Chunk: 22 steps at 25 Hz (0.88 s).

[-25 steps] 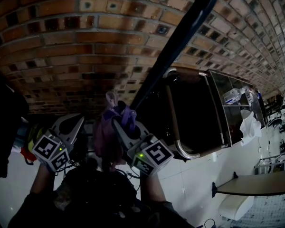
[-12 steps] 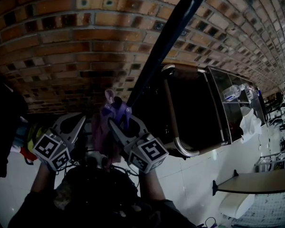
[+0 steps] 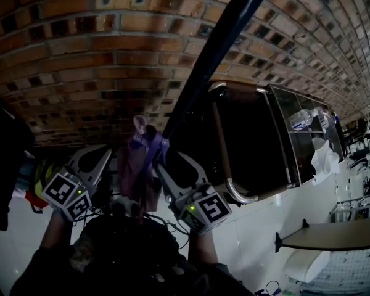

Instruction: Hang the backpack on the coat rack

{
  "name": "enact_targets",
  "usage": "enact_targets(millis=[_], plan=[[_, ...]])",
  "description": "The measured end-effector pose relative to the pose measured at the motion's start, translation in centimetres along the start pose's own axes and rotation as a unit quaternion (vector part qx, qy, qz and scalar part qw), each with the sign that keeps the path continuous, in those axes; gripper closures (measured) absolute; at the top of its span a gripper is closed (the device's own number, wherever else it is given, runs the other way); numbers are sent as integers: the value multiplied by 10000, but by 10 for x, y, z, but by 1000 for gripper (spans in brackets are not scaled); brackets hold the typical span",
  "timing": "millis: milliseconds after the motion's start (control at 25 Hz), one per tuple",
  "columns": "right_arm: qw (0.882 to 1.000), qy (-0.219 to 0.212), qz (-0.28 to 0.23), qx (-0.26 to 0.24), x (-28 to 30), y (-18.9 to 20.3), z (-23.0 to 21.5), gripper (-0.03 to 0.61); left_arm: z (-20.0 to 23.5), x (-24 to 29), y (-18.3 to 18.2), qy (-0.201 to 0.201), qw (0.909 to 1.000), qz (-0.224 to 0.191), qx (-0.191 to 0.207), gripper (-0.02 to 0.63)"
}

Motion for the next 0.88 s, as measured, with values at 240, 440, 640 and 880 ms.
enact_targets(millis=[240, 440, 640, 880], plan=[[9987, 46, -512, -27, -18, -20, 7, 389, -1, 1, -4, 89, 10000, -37, 8, 576], [9960, -192, -868, -122, -18, -32, 25, 454, 0, -3, -7, 145, 9999, -47, 23, 577], [9933, -271, -1105, -206, -7, -33, 46, 522, 3, -9, -5, 386, 9993, -5, -23, 577], [9930, -366, -1043, -422, 2, -34, 68, 565, 2, -22, -4, 579, 9982, 133, -4, 577]])
Point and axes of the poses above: the fingertips, and each gripper's own axes: x forward along the fingers, z to its left, y out of its underside, the point moved 9 cm from there along -x, backward along the fingers, and after that the axes turned 9 degrees about -y, right-handed, at the moved point
